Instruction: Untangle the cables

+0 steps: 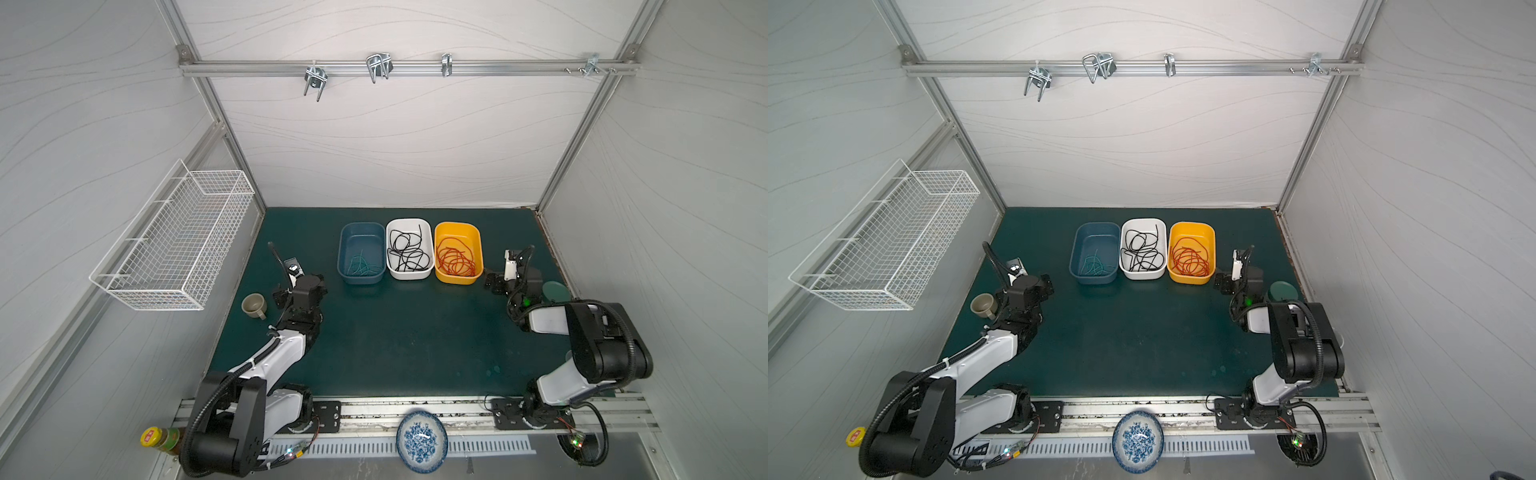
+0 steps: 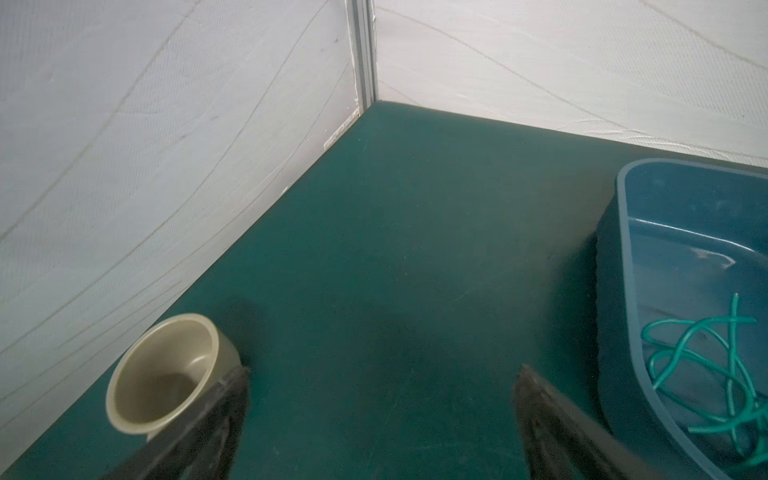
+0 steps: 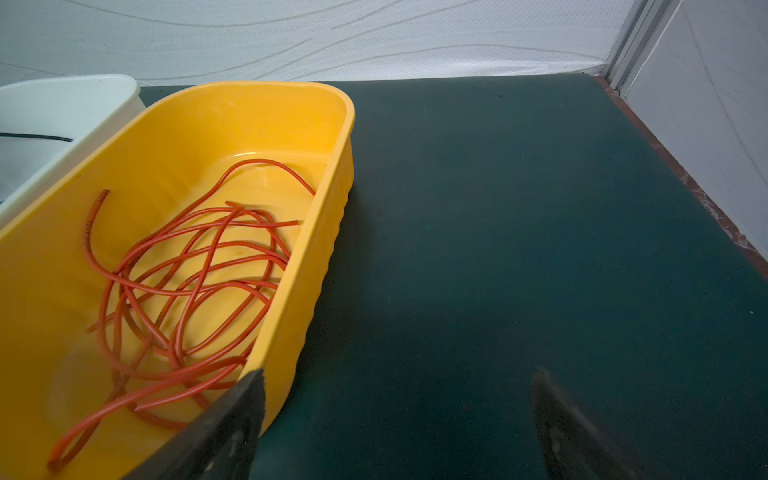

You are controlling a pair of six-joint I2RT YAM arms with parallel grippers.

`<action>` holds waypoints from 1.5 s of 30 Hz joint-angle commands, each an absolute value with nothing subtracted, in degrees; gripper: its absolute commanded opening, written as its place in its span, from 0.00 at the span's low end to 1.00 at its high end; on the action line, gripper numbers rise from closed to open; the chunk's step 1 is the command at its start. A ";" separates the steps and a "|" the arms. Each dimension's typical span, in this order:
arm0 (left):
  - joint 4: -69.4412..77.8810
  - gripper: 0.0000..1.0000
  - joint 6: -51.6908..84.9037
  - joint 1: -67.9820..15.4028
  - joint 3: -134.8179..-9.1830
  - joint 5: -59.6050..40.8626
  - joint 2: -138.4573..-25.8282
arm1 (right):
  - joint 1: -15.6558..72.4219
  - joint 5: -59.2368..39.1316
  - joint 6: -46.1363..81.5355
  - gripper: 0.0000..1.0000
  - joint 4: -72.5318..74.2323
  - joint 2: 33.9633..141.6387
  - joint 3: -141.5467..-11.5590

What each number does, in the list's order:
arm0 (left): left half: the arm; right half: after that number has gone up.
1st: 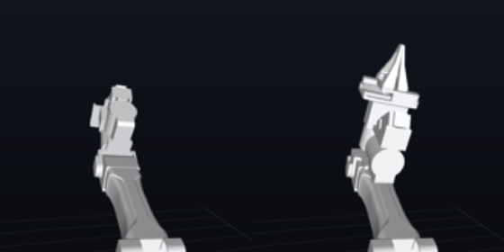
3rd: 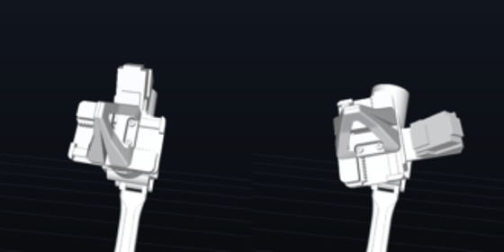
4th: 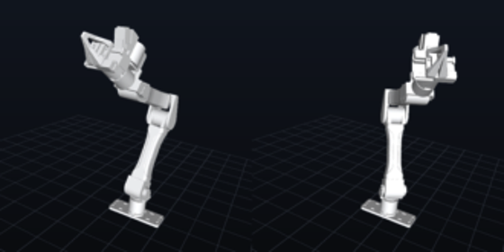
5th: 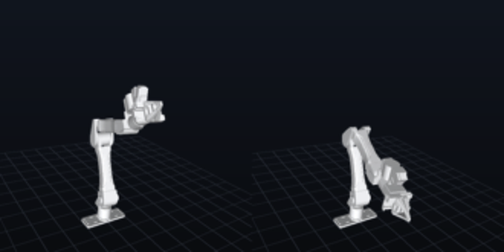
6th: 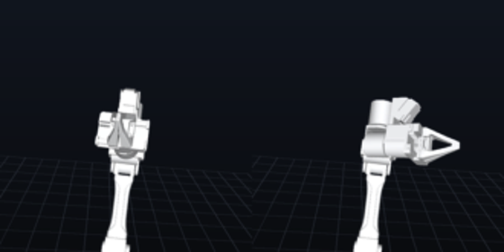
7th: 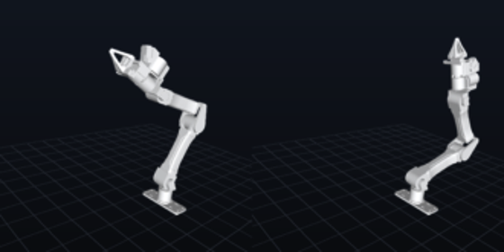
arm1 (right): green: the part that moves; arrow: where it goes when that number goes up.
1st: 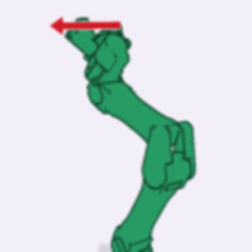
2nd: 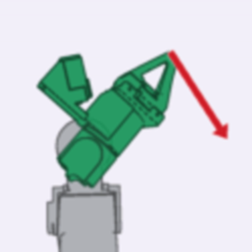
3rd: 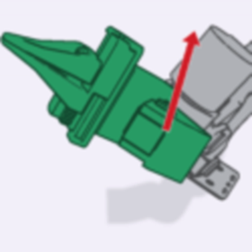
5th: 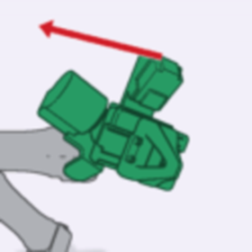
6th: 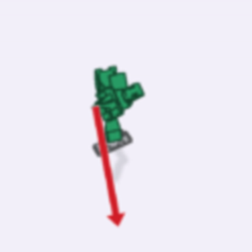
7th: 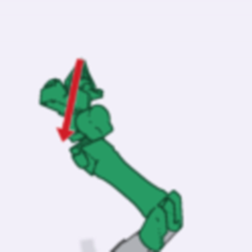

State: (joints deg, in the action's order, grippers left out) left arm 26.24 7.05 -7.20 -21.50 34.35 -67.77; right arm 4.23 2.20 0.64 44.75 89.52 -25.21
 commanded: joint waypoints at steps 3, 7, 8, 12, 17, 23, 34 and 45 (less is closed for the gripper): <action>41.17 1.00 2.58 -5.73 -22.23 30.14 -74.44 | 3.78 0.62 0.80 0.99 45.13 90.00 -25.58; 43.42 1.00 2.21 -4.94 -22.84 27.63 -79.57 | 3.63 0.38 0.80 0.99 45.26 90.04 -25.58; 44.26 1.00 1.98 -4.88 -22.94 27.23 -80.96 | 3.64 0.34 0.81 0.99 45.38 90.07 -25.57; 47.63 1.00 2.14 -4.32 -22.81 25.08 -84.90 | 3.59 0.32 0.81 0.99 45.35 90.01 -25.58; 47.28 1.00 2.72 -2.98 -23.59 22.07 -86.43 | 3.60 0.27 0.85 0.99 45.35 90.02 -25.57; 50.64 1.00 1.18 -2.32 -22.76 16.33 -88.68 | 3.56 0.26 0.81 0.99 45.40 90.02 -25.50; 48.23 1.00 3.08 -0.27 -24.18 14.76 -89.11 | 3.58 0.26 0.84 0.99 45.35 90.00 -25.49; 48.43 1.00 3.00 -0.35 -23.99 14.77 -89.03 | 3.32 -0.36 1.01 0.99 45.61 89.88 -25.28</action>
